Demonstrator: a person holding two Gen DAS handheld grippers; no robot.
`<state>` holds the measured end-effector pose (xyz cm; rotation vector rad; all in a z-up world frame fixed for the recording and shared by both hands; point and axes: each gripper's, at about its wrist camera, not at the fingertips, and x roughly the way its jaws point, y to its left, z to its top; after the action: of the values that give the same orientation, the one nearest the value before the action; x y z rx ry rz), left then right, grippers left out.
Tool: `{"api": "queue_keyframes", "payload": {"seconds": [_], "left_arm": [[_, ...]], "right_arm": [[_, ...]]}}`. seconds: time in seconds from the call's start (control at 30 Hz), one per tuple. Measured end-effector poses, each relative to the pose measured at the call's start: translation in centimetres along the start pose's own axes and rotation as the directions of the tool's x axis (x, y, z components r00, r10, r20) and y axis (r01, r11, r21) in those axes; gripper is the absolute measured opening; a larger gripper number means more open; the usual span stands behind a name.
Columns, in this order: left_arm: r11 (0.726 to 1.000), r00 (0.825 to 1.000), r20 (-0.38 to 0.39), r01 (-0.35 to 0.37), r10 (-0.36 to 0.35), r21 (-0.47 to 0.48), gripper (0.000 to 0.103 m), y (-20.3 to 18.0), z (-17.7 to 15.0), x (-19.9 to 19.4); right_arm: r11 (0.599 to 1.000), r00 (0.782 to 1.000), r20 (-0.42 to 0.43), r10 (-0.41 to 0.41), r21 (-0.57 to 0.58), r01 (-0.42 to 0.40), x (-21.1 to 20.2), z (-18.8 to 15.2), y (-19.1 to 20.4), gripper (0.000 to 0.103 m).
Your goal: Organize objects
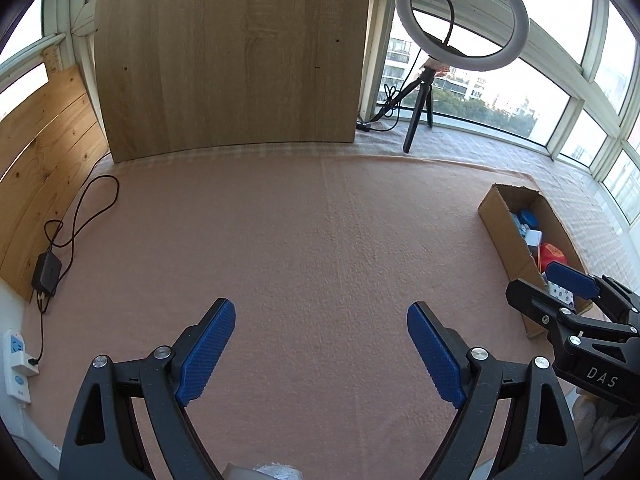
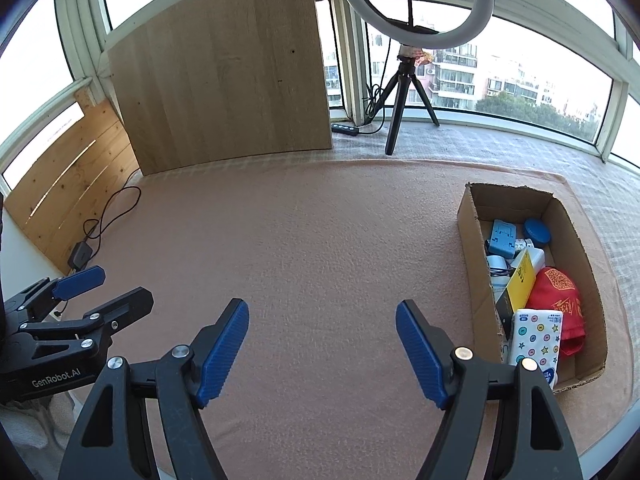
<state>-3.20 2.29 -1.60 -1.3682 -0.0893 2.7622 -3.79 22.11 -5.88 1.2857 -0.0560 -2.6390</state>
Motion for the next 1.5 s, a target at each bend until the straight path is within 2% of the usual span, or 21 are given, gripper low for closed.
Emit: {"api": "queue_keyframes", "payload": {"seconds": [0.57,1.5], "left_arm": [[1.000,1.000,0.015,0.000,-0.001,0.024,0.090,-0.22,0.46,-0.33],[1.000,1.000,0.013,-0.003,0.003,0.015,0.090,-0.23,0.15,-0.40]], "right_arm": [[0.999,0.999,0.024,-0.033,-0.020,0.034,-0.66,-0.13,0.92,0.073],[0.999,0.999,0.015,-0.030,-0.010,0.030,-0.52,-0.34,1.08,0.073]]}}
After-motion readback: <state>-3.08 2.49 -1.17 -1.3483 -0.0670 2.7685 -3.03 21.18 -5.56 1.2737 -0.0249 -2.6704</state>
